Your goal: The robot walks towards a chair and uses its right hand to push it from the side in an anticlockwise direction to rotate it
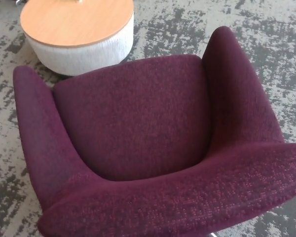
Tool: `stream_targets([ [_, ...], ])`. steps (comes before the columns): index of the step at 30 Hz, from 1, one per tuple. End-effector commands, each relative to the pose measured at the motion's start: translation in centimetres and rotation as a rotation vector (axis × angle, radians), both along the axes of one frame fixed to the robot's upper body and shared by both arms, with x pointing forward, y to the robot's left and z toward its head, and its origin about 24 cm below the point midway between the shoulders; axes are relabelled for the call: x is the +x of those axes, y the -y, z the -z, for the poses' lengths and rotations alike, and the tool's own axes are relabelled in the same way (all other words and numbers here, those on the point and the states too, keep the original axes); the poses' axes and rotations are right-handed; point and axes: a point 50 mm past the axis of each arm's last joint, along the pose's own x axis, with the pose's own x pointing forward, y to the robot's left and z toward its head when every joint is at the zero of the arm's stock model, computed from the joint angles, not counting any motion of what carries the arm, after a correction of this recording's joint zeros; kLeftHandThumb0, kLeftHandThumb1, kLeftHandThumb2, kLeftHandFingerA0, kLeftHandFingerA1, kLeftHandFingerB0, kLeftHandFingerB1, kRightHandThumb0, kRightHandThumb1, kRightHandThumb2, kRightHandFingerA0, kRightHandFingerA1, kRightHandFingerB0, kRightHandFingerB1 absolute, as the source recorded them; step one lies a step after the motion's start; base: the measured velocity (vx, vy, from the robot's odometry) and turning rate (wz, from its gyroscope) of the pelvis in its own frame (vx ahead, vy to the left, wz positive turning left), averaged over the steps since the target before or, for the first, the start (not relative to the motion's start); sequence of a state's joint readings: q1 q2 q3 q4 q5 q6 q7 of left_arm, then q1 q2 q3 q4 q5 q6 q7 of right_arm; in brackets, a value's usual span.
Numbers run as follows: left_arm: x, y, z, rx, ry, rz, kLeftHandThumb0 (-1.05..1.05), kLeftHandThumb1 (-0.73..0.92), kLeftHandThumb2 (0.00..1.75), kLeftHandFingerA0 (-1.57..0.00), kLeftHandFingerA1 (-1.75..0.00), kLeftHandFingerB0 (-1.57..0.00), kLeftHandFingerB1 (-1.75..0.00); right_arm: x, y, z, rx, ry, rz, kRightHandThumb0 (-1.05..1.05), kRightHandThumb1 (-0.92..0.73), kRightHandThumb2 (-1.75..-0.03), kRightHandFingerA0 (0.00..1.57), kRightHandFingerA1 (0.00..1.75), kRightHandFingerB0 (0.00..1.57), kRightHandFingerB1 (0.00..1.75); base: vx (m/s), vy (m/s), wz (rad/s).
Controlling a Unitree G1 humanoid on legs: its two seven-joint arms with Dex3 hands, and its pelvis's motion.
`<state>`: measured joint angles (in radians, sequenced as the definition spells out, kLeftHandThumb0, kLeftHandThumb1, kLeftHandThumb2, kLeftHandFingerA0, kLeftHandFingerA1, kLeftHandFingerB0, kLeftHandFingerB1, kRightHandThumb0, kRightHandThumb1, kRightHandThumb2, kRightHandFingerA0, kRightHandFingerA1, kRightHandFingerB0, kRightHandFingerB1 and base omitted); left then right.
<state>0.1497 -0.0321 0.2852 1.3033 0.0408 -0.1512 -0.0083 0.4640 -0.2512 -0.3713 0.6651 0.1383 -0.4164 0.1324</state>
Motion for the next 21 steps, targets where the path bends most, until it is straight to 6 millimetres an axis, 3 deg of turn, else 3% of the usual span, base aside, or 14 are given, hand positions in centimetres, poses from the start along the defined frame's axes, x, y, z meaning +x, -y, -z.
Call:
stream_targets([
  [1,4.1,-1.1,-1.0,0.049,0.213,0.029,-0.65,0.71,0.61,-0.43,-0.54,-0.29,-0.34,3.3,2.1,-2.9,-0.062,0.146,-0.004,-0.35,-0.5,-1.03,0.02,0.52,0.0,0.5,0.0,0.129,-0.05],
  [2,4.1,-1.1,-1.0,0.039,0.214,0.006,-0.64,0.68,0.61,-0.43,-0.54,-0.3,-0.34,3.3,2.2,-3.1,-0.056,0.155,0.003,-0.55,-0.66,-0.62,0.19,0.51,0.11,0.22,0.03,0.168,-0.1],
  [7,4.1,-1.0,-0.9,0.02,0.217,-0.055,-0.64,0.66,0.6,-0.42,-0.55,-0.35,-0.34,2.6,2.1,-2.8,-0.035,0.132,0.008,-0.55,-0.66,-0.62,0.15,0.55,0.11,0.25,0.06,0.266,0.07],
  [12,4.5,-1.0,-1.0,0.061,0.204,0.056,-0.67,0.72,0.62,-0.44,-0.52,-0.31,-0.33,2.2,1.9,-2.0,-0.056,0.081,0.014,-0.55,-0.66,-0.62,0.21,0.52,0.12,0.23,0.01,0.045,0.03],
  [13,4.5,-1.0,-1.0,0.057,0.211,0.056,-0.67,0.7,0.61,-0.45,-0.53,-0.3,-0.33,2.1,1.8,-1.9,-0.042,0.081,0.022,-0.59,-0.5,-0.84,0.19,0.57,0.05,0.36,0.0,0.0,0.0],
  [14,4.4,-1.0,-1.0,0.05,0.217,0.042,-0.67,0.7,0.61,-0.45,-0.53,-0.3,-0.33,2.1,1.7,-1.8,-0.026,0.08,0.033,-0.59,-0.5,-0.84,0.19,0.57,0.05,0.36,0.0,0.0,0.0],
  [15,4.5,-1.0,-1.0,0.05,0.211,0.033,-0.66,0.7,0.61,-0.48,-0.53,-0.32,-0.32,2.1,1.6,-1.8,-0.034,0.076,0.034,-0.55,-0.66,-0.61,0.25,0.51,0.12,0.26,0.02,-0.045,0.08],
  [21,4.5,-1.0,-1.0,0.049,0.209,0.019,-0.65,0.71,0.61,-0.42,-0.51,-0.3,-0.33,1.9,1.6,-1.8,-0.04,0.064,0.025,-0.57,-0.67,-0.62,0.19,0.48,0.11,0.22,0.0,-0.022,0.02],
])
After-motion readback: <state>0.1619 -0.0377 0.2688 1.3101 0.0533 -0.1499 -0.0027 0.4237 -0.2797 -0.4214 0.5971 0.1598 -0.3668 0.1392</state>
